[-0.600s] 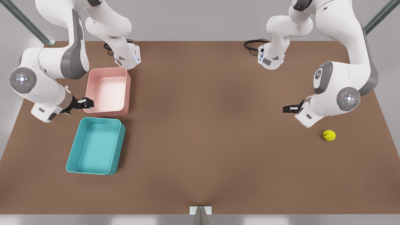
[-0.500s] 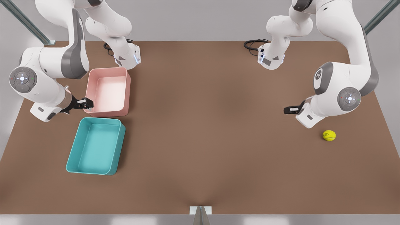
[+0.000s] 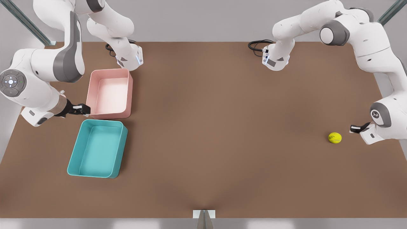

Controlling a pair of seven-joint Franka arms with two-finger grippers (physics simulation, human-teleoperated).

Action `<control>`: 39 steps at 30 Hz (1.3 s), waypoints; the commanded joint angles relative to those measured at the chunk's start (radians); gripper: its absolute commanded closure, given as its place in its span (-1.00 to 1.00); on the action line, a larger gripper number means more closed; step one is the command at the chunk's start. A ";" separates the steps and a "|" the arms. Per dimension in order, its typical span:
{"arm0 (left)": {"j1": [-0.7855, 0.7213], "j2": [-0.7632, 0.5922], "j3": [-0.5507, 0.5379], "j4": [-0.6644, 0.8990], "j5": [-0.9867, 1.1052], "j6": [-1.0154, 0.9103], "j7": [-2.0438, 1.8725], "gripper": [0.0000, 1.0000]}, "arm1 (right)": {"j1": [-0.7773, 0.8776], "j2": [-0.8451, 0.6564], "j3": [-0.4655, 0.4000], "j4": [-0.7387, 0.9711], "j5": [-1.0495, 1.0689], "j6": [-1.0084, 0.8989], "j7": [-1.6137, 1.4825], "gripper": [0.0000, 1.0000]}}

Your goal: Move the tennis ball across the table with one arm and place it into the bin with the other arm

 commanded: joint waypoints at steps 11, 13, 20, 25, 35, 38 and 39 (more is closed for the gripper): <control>0.036 0.090 0.000 -0.127 0.203 0.348 1.323 0.57 | -0.001 0.000 -0.006 0.003 -0.003 -0.036 0.053 -1.00; 0.036 0.093 0.000 -0.131 0.203 0.339 1.291 0.57 | -0.001 0.000 -0.006 0.003 -0.001 -0.036 0.054 -1.00; 0.032 0.112 -0.001 -0.138 0.197 0.439 1.127 0.57 | -0.001 0.000 -0.006 0.001 0.001 -0.037 0.053 -1.00; 0.024 0.121 -0.006 -0.138 0.175 0.474 1.093 0.57 | -0.001 0.000 -0.006 0.001 0.004 -0.040 0.054 -1.00; -0.030 0.073 -0.109 -0.230 0.120 0.391 0.593 0.57 | 0.001 0.005 -0.005 0.000 0.004 -0.050 0.053 -1.00; -0.053 0.052 -0.351 -0.206 0.128 0.244 -0.298 0.57 | -0.001 0.005 -0.005 0.001 0.002 -0.050 0.054 -1.00; -0.054 0.052 -0.368 -0.192 0.124 0.209 -0.378 0.57 | -0.001 0.005 -0.005 0.001 0.002 -0.050 0.054 -1.00</control>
